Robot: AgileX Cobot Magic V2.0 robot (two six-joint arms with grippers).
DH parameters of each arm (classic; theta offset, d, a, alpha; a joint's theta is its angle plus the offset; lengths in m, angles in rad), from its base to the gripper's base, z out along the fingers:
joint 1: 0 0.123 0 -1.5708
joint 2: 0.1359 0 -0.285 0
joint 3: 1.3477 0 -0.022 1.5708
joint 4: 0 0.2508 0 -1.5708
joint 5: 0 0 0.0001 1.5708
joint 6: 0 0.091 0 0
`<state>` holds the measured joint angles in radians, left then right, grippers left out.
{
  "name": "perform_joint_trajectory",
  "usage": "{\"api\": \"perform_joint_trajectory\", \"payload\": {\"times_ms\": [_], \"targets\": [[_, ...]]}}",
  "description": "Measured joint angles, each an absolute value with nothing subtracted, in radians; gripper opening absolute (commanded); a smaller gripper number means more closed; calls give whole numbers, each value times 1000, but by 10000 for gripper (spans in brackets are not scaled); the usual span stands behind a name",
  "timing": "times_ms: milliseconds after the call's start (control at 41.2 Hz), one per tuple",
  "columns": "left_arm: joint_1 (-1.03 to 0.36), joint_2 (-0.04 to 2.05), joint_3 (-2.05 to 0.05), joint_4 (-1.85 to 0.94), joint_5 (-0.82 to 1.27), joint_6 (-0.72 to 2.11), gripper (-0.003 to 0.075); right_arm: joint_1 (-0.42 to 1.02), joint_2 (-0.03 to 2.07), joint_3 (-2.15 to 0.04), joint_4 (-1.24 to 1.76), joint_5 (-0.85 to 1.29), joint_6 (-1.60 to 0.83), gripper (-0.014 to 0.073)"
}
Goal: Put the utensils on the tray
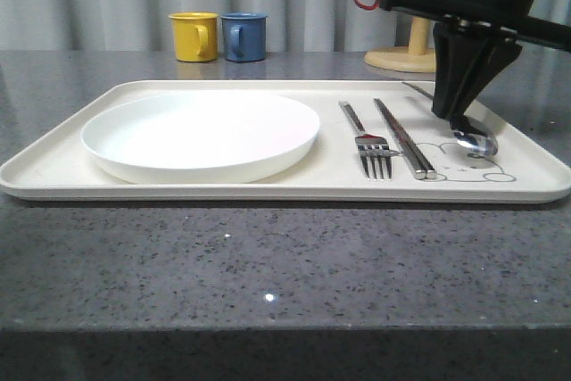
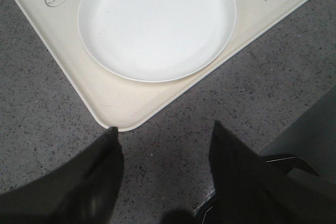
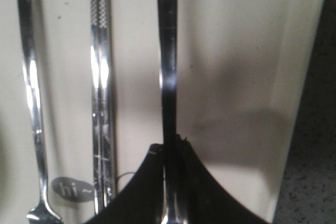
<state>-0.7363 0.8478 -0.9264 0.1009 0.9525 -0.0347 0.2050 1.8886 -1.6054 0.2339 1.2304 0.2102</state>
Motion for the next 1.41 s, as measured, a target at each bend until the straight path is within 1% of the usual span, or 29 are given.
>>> {"api": "perform_joint_trajectory", "payload": {"times_ms": [48,97,194,242,315,509,655,824,1018,1237,1406], "targets": [[-736,848,-926,101,953,-35,356,205,1898,-1605,234,1229,214,57],[-736,848,-926,101,953,-35,356,205,1904,-1605,232,1229,216,104],[-736,848,-926,101,953,-35,356,205,1904,-1605,232,1229,218,222],[-736,848,-926,101,953,-35,356,205,1904,-1605,232,1227,218,302],[-736,848,-926,101,953,-35,356,205,1904,-1608,234,1225,218,351],[-736,848,-926,101,953,-35,356,210,1859,-1608,184,1225,185,350],[-736,848,-926,101,953,-35,356,235,1743,-1603,159,1225,119,350],[-736,848,-926,101,953,-35,356,326,1553,-1538,132,1227,51,350],[-736,848,-926,101,953,-35,356,429,1322,-1393,103,1241,24,350],[-736,848,-926,101,953,-35,356,446,1035,-1207,85,1248,23,350],[-736,848,-926,101,953,-35,356,446,803,-1066,78,1184,22,350]]}}
